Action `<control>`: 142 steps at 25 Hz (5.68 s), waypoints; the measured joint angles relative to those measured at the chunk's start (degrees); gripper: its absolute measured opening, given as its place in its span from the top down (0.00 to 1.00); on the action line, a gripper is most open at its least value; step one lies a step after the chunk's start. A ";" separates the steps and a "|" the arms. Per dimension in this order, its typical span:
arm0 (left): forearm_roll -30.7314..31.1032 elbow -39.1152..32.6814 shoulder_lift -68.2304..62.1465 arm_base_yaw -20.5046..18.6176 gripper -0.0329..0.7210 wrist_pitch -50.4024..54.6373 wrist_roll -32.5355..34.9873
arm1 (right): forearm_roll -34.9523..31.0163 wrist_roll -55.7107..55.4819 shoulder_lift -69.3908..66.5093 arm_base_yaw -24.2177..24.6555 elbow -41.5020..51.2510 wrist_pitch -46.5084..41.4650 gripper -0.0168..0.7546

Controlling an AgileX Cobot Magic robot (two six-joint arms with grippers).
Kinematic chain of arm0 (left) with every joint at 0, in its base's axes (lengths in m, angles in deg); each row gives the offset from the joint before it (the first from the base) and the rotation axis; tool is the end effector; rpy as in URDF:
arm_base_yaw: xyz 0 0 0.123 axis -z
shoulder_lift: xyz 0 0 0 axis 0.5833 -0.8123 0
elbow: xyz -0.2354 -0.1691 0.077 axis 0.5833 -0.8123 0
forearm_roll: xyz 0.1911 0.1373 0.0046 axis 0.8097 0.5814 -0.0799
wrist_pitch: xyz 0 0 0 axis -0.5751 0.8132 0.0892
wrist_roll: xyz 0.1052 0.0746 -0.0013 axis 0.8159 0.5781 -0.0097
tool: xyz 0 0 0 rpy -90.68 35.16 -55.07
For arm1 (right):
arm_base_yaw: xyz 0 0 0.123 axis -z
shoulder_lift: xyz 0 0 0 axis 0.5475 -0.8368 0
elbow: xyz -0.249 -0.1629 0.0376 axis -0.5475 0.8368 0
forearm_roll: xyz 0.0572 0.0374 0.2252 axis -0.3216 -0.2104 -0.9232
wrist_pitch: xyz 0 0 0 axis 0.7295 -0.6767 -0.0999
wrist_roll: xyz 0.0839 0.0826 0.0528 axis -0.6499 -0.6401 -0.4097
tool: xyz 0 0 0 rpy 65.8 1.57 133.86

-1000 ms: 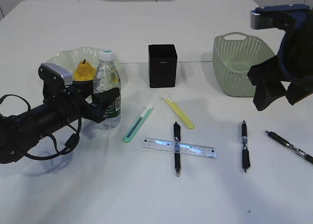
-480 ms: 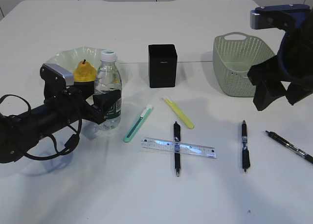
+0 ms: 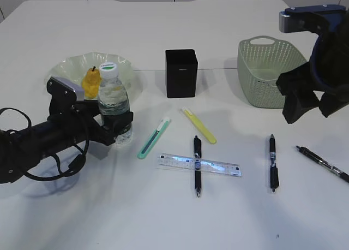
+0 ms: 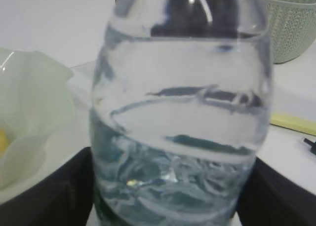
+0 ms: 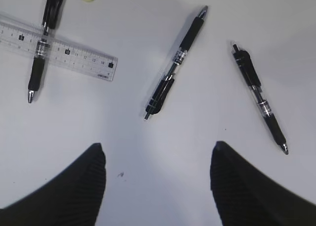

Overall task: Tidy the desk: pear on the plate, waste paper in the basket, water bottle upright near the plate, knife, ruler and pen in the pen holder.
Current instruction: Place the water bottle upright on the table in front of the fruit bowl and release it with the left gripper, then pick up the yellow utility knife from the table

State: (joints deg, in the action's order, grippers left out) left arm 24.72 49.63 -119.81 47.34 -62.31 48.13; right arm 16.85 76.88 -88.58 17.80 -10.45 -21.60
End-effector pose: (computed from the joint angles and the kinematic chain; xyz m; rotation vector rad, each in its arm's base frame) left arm 0.3872 -0.1399 0.0934 0.5372 1.6997 -0.5511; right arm 0.2859 0.0749 0.2756 -0.2735 2.8849 0.0202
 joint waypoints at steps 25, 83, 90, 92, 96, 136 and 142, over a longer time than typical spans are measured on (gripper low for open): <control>1.41 -4.25 21.55 0.00 0.17 1.36 0.12 | 1.42 0.00 0.00 0.00 0.00 0.52 0.34; -23.66 8.02 40.97 -16.31 0.17 118.20 0.24 | 1.53 0.00 0.00 0.00 0.00 1.18 0.34; -24.30 8.02 40.97 -13.81 0.17 126.43 5.75 | 1.42 0.11 0.00 0.00 0.00 1.06 0.34; -24.41 8.02 40.97 -12.75 0.17 126.70 6.44 | 1.42 0.18 0.00 0.00 0.00 0.84 0.34; -24.64 8.02 40.97 -10.39 0.17 124.96 6.79 | -0.38 3.21 0.00 0.00 0.00 0.43 0.34; -31.73 8.06 41.09 -9.51 0.17 121.37 6.92 | -1.11 -2.42 -43.22 -7.71 -53.54 -5.16 0.34; -31.73 8.06 41.09 -9.39 0.17 121.25 6.92 | -0.87 -2.41 -48.98 -8.19 -57.55 -5.20 0.34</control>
State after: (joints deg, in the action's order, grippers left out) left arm -7.01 57.68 -78.72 37.94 58.94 55.05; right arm 15.98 74.47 -137.55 9.61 -68.01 -26.80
